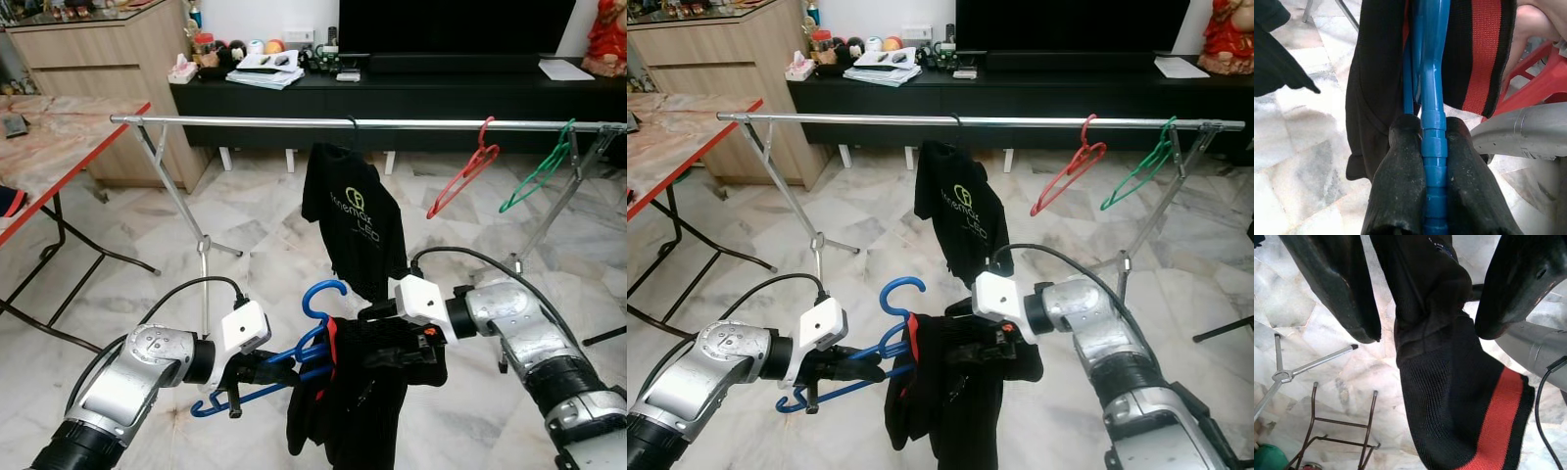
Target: Hang hanger
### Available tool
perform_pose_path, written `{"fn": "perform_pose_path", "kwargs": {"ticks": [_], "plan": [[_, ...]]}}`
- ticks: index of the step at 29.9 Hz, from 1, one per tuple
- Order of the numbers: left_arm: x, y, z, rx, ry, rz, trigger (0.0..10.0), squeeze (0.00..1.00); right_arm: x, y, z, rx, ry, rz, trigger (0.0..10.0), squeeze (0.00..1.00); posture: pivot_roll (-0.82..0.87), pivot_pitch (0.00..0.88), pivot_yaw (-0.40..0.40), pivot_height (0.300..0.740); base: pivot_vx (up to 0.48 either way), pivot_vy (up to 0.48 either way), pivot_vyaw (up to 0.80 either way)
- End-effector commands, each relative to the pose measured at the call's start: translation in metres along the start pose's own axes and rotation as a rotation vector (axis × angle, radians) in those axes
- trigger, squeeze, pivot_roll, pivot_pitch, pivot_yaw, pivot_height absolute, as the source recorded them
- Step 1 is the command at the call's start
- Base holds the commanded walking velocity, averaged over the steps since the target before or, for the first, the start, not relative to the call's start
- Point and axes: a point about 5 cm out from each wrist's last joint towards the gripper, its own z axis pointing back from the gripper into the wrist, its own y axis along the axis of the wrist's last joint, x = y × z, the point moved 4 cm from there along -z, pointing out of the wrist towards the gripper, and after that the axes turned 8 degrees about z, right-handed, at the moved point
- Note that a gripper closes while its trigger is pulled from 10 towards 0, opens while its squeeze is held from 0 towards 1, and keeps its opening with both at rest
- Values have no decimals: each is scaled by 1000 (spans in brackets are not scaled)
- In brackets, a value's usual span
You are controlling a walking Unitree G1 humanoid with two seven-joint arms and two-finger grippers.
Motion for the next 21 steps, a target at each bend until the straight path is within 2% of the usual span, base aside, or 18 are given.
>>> {"fn": "perform_pose_path", "kwargs": {"ticks": [1,6,7,8,21], "plan": [[3,10,2,34,-15,-23,10000,0,0,2,-2,-1,27,13,10000,0,34,121,66,740,0,0,0],[4,11,1,37,-16,-24,10000,0,-6,-5,-10,-29,44,1,9882,0,37,125,62,740,0,0,0],[4,11,0,37,-16,-24,10000,0,-7,-6,-10,-29,46,-4,5294,0,38,125,62,740,0,0,0],[4,12,0,39,-16,-24,10000,0,-7,-6,-12,-19,43,-14,0,0,40,126,60,740,0,0,0],[4,14,-1,46,-15,-24,10000,0,-7,-6,-15,-1,40,-38,0,0,39,130,55,740,0,0,0]]}}
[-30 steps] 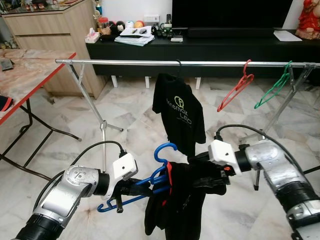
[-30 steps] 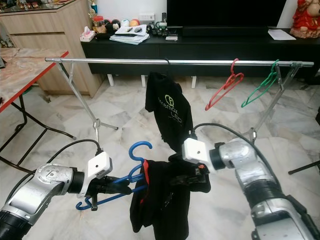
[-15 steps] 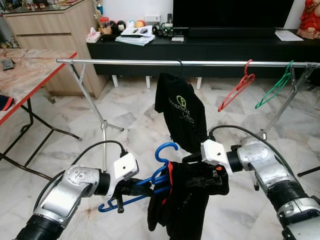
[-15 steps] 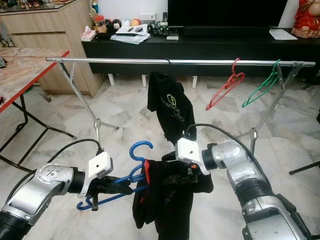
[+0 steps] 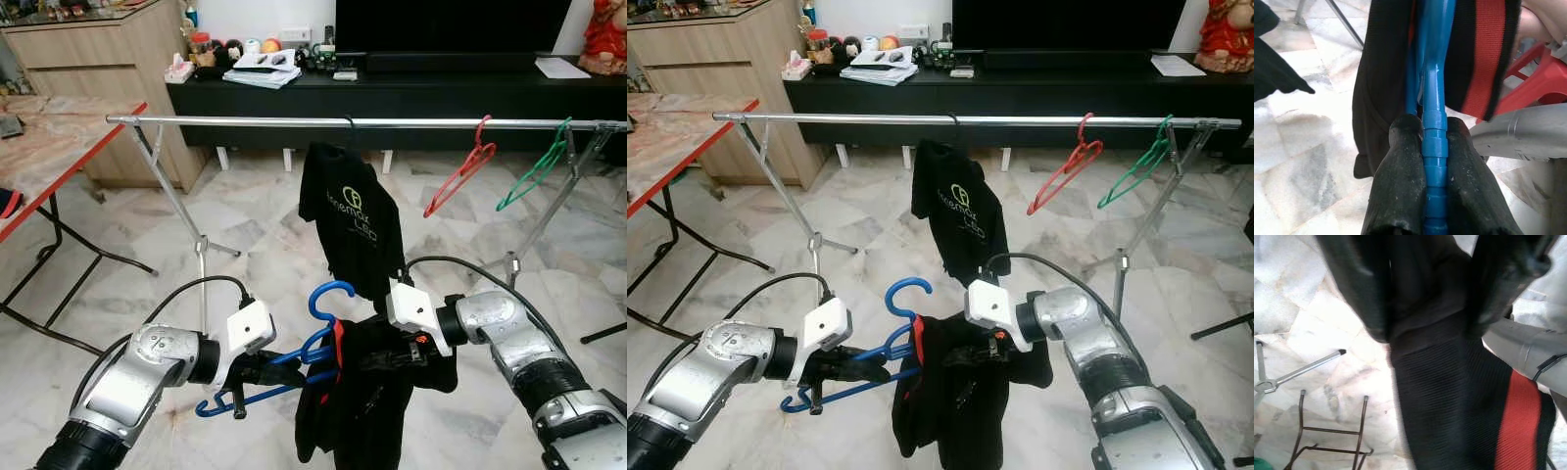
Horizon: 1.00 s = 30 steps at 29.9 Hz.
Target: Hang hanger
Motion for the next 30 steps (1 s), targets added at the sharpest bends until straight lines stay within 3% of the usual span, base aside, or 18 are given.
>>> {"fn": "perform_pose_path", "kwargs": {"ticks": [1,30], "plan": [[0,11,3,44,4,-25,10000,0,2,4,-1,0,16,14,0,0,39,130,55,740,0,0,0],[-7,19,1,59,26,-55,10000,0,-6,0,-5,11,72,-13,0,0,39,82,32,740,0,0,0]]}}
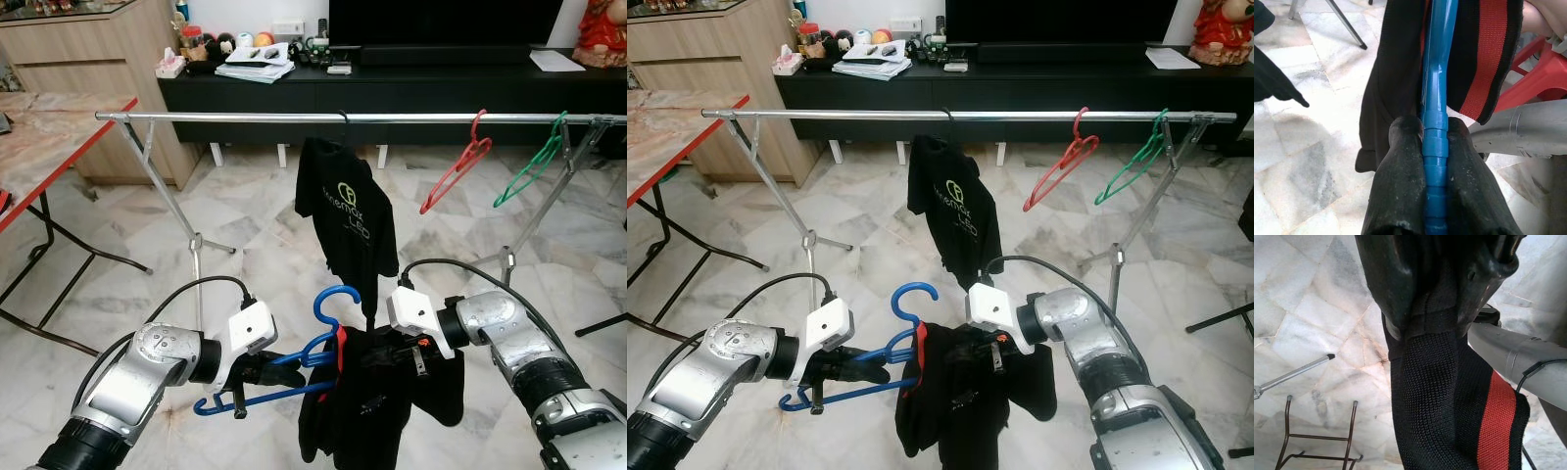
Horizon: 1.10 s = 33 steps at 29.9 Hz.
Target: Hang hanger
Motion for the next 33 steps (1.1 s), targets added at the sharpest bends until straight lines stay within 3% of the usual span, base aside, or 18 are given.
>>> {"fn": "perform_pose_path", "kwargs": {"ticks": [1,13,14,15,28,33], "plan": [[-5,20,2,71,18,-50,10000,0,0,3,-5,19,12,-7,0,0,39,76,32,740,0,0,0],[-12,17,2,27,29,-73,10000,0,-6,1,-11,14,46,-7,0,0,26,19,31,740,0,0,0],[-12,18,2,32,25,-72,10000,902,-5,0,-11,13,42,-9,0,0,25,12,29,740,0,0,0],[-12,18,1,34,22,-72,10000,1000,-5,-1,-11,10,38,-12,0,0,25,4,26,740,0,0,0],[-17,10,13,10,51,-70,10000,1000,-13,-26,-10,-87,-3,-64,0,0,40,0,16,740,0,0,0],[-20,7,20,-11,55,-77,10000,1000,-25,-41,-9,-165,35,-58,0,0,36,0,19,740,0,0,0]]}}
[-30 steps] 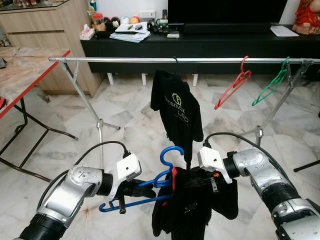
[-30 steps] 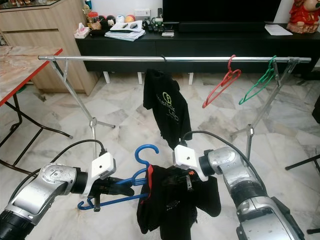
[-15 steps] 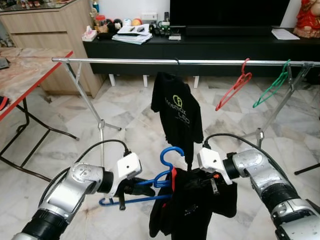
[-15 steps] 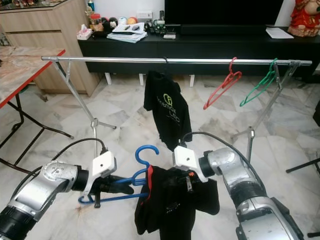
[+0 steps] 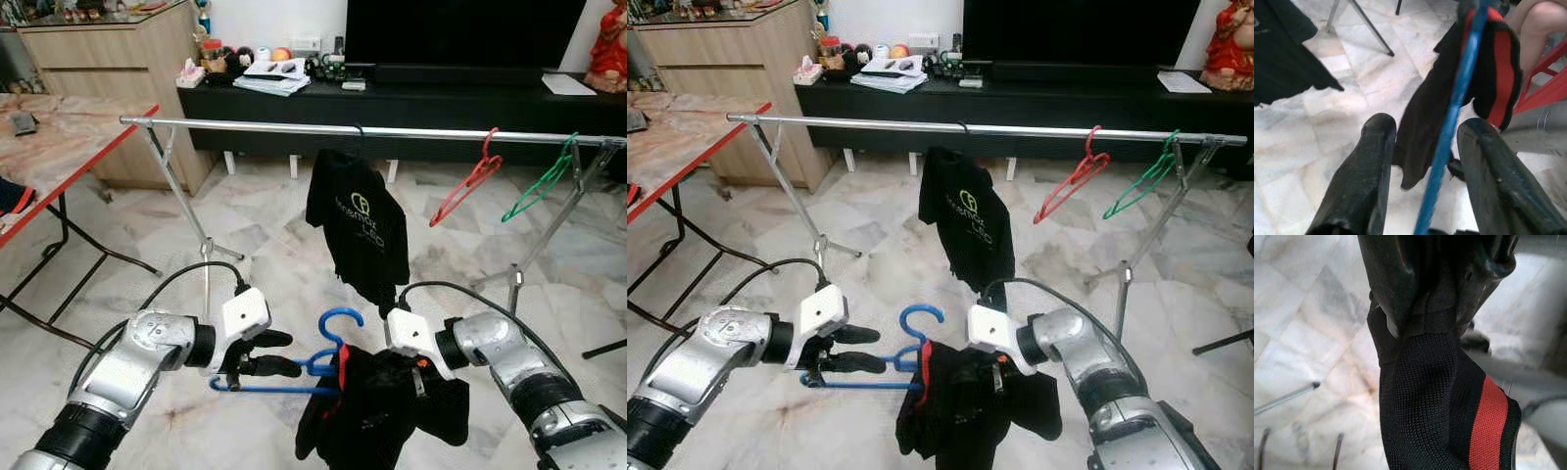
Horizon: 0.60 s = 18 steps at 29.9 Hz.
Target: Hang hanger
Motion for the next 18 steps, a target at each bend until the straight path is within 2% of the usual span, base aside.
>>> {"fn": "perform_pose_path", "kwargs": {"ticks": [1,4,5,9,10,11,12,14,15,16,17,18], "plan": [[-4,0,6,-7,10,-14,10000,1000,-1,-5,1,-42,3,23,0,0,36,0,19,740,0,0,0],[-8,0,9,-15,30,-21,10000,1000,-1,-14,2,-92,-32,9,0,0,36,0,18,740,0,0,0],[-14,1,12,-7,82,-19,10000,1000,4,-17,4,-102,-88,-14,0,0,36,0,15,740,0,0,0],[-23,0,16,13,158,-20,10000,1000,13,-22,8,-129,-187,-30,0,0,35,0,11,740,0,0,0],[-27,-1,18,24,196,-15,10000,1000,18,-23,9,-137,-239,-44,0,0,35,0,11,740,0,0,0],[-37,-3,22,46,298,-25,10000,1000,32,-26,15,-158,-383,-100,0,0,40,3,5,740,0,0,0],[-43,-6,25,51,360,-17,10000,1000,38,-27,19,-171,-439,-117,0,0,43,8,2,740,0,0,0],[-52,-12,28,51,464,0,10000,1000,45,-27,22,-173,-512,-149,0,0,43,12,0,740,0,0,0],[-52,-12,28,51,464,0,10000,1000,45,-27,22,-173,-512,-149,0,0,43,12,0,740,0,0,0],[-56,-19,30,61,535,28,10000,620,53,-24,24,-138,-588,-201,0,0,41,16,-2,740,0,0,0],[-56,-19,30,61,535,28,10000,620,53,-24,24,-138,-588,-201,0,0,41,16,-2,740,0,0,0],[-58,-23,30,67,570,43,10000,0,57,-20,25,-108,-621,-224,0,0,42,18,-2,740,0,0,0]]}}
